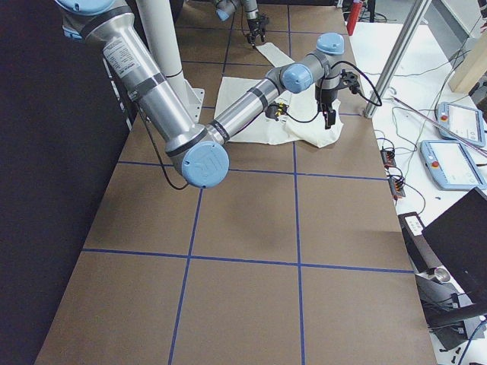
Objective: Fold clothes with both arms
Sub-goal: 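Grasp the other sleeve cuff with the left gripper while the right arm withdraws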
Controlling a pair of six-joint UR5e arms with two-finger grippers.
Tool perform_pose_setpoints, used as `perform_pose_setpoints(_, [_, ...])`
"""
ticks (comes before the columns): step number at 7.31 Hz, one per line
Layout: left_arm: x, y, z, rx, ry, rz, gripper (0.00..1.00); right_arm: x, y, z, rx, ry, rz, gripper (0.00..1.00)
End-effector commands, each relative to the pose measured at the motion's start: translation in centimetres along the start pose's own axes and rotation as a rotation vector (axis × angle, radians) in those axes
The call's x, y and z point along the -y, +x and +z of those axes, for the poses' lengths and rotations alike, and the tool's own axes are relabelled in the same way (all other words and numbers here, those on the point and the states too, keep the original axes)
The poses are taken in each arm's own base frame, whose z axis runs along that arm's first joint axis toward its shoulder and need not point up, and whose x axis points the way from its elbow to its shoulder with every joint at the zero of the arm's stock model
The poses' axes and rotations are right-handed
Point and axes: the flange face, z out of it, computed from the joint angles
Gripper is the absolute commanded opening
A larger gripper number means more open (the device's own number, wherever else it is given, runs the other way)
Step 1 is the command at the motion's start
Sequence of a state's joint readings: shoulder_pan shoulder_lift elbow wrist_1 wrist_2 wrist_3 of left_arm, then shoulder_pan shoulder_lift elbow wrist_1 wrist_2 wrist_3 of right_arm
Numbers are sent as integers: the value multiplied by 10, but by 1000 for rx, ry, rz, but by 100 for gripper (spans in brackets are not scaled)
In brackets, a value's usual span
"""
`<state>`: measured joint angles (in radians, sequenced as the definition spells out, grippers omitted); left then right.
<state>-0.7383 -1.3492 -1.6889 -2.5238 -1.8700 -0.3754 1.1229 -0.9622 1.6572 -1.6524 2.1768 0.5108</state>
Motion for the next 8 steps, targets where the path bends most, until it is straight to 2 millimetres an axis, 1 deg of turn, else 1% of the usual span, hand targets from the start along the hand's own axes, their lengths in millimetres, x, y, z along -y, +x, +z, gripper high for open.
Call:
perform_pose_setpoints(1, [-2, 0, 3, 0, -7, 2, 80, 0, 1, 1, -2, 0, 1, 100])
perform_pose_setpoints(2, [-2, 0, 3, 0, -7, 0, 62, 0, 1, 1, -2, 0, 1, 100])
perform_pose_setpoints(3, [-3, -1, 3, 2, -8, 1, 48, 0, 1, 1, -1, -2, 0, 100])
perform_pose_setpoints(5, [-2, -2, 4, 13, -3, 1, 37, 0, 1, 1, -2, -3, 3, 100])
perform_pose_setpoints(6, [-1, -1, 4, 13, -2, 2, 21, 0, 1, 1, -1, -2, 0, 100])
perform_pose_setpoints(7, [0, -1, 4, 12, 1, 6, 0, 0, 0, 1, 0, -2, 0, 100])
perform_pose_setpoints(8, [5, 1, 2, 8, 11, 10, 0, 0, 0, 1, 0, -2, 0, 100])
